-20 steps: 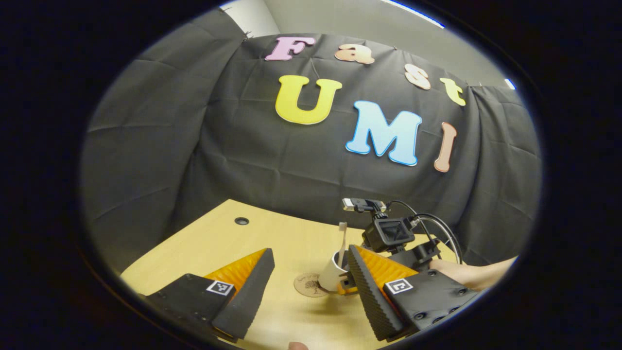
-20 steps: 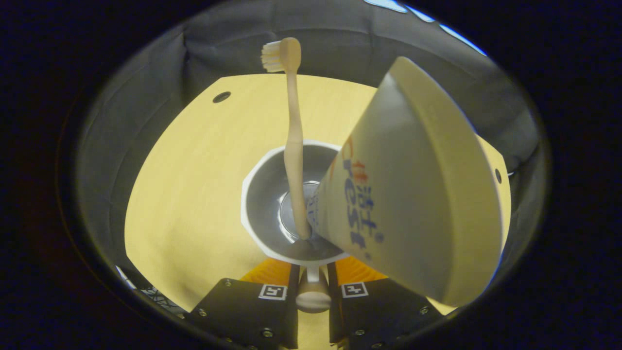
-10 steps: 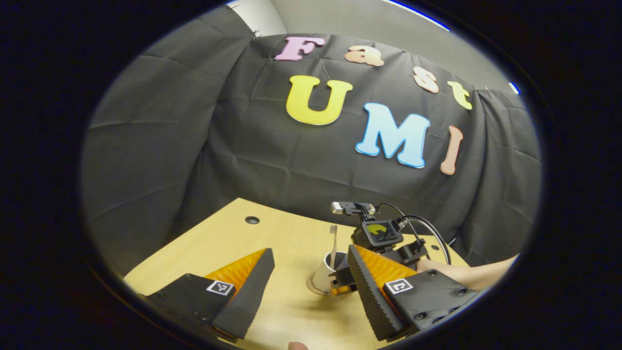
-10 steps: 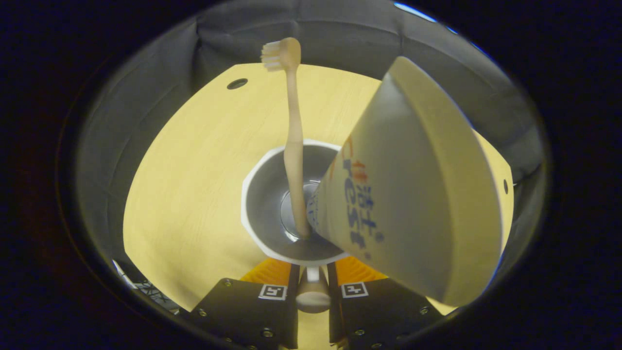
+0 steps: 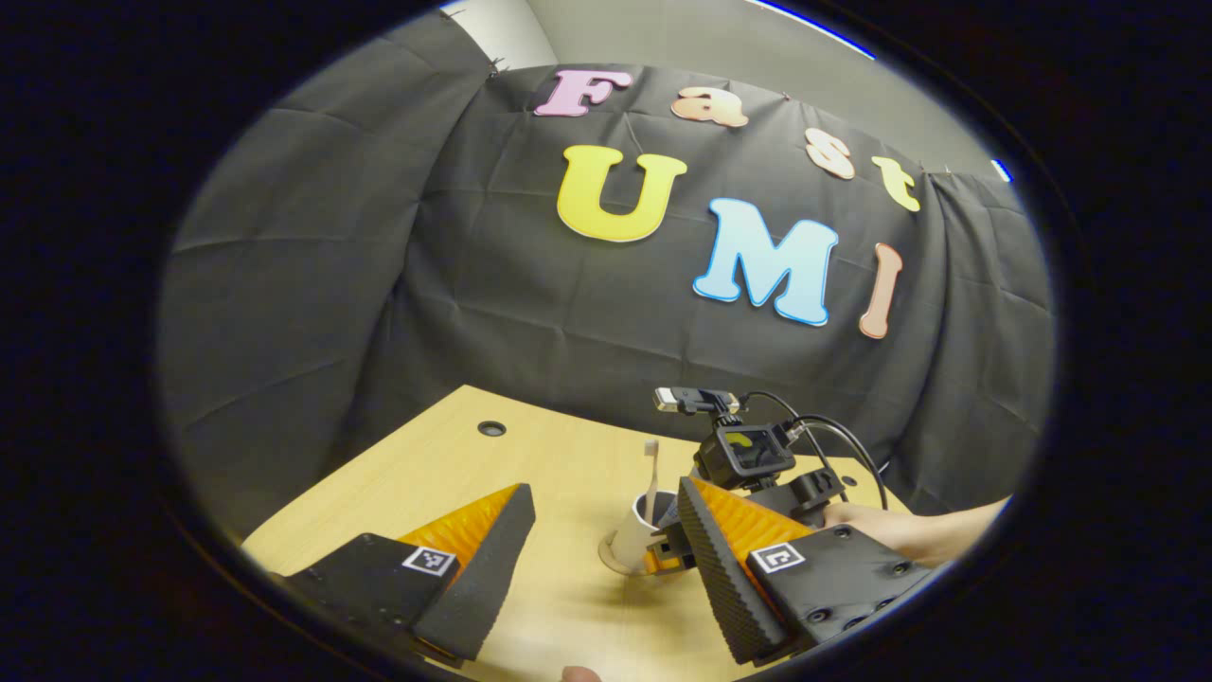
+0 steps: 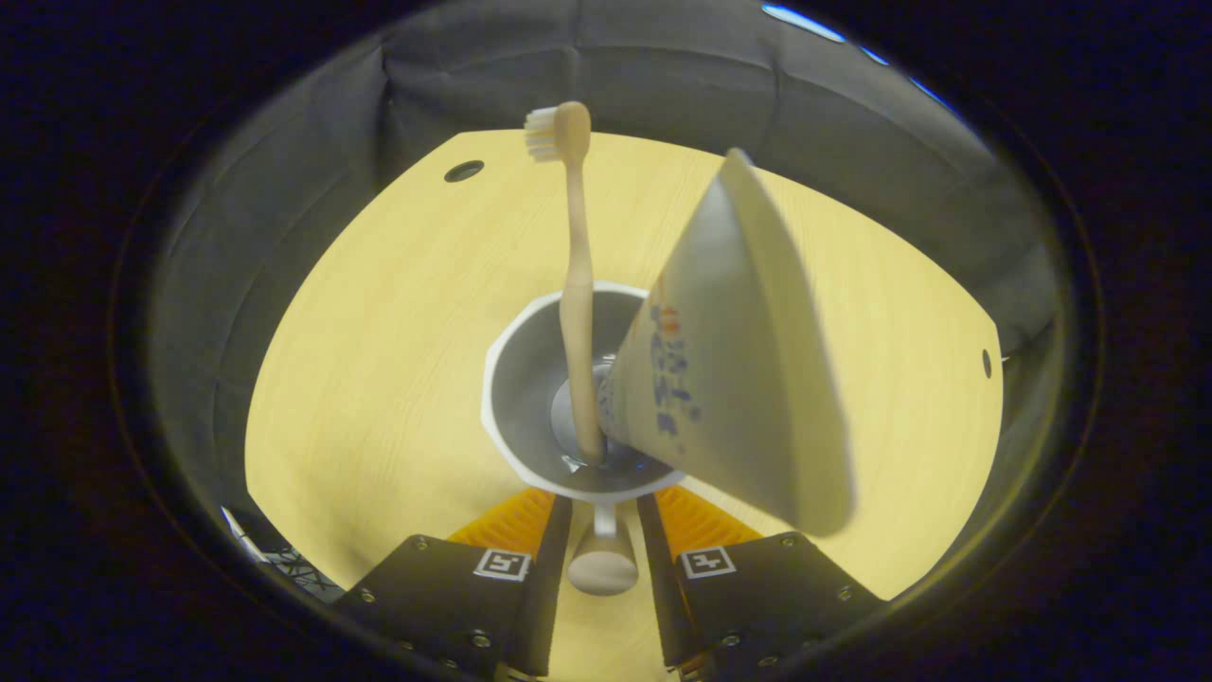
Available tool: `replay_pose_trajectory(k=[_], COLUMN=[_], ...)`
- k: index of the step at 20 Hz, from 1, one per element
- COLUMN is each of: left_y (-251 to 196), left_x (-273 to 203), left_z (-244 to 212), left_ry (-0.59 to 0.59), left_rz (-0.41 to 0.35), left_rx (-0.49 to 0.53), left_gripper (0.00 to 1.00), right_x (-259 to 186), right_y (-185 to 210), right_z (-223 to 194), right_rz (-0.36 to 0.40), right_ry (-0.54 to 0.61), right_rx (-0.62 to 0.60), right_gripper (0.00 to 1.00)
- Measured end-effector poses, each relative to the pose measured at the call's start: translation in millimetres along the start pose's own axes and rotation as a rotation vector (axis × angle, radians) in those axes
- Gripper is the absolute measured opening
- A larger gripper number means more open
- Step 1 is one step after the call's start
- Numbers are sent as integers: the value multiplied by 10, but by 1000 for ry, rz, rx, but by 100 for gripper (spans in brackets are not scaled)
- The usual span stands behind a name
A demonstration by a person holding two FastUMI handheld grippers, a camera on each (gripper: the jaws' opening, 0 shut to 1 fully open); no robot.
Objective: Put the toothbrush and toothpaste on the desktop into the cup, then pick up the cup and place it on the coaster on the desktop.
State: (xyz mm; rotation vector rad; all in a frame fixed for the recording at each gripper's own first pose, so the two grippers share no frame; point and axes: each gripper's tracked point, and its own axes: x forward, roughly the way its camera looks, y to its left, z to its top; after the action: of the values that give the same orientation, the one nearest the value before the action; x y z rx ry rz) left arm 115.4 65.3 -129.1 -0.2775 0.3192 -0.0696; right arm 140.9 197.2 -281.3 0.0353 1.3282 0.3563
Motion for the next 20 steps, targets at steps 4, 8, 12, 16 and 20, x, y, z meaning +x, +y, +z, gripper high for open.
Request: replay_pose_trajectory(k=[4,8,12,16,20], left_y=[-31,-92,-183,-317,-547], left_x=[23,54,64,92,103], left_z=[56,106,158,233,247], left_ry=[-16,-27,-36,-52,-57], left_rz=[0,-7,-20,-34,-63], left_rx=[10,8,28,52,57], left_gripper=[96,94,96,94,96], right_x=[-179,-338,-710,-1092,-1513], right_y=[-9,-10,-113,-307,-601], right_z=[-1,-21,-101,-191,-302], right_rz=[33,58,77,70,25], right_ry=[-53,-110,-180,-259,-355], right_rx=[8,22,64,108,133], right_gripper=[66,93,92,92,92])
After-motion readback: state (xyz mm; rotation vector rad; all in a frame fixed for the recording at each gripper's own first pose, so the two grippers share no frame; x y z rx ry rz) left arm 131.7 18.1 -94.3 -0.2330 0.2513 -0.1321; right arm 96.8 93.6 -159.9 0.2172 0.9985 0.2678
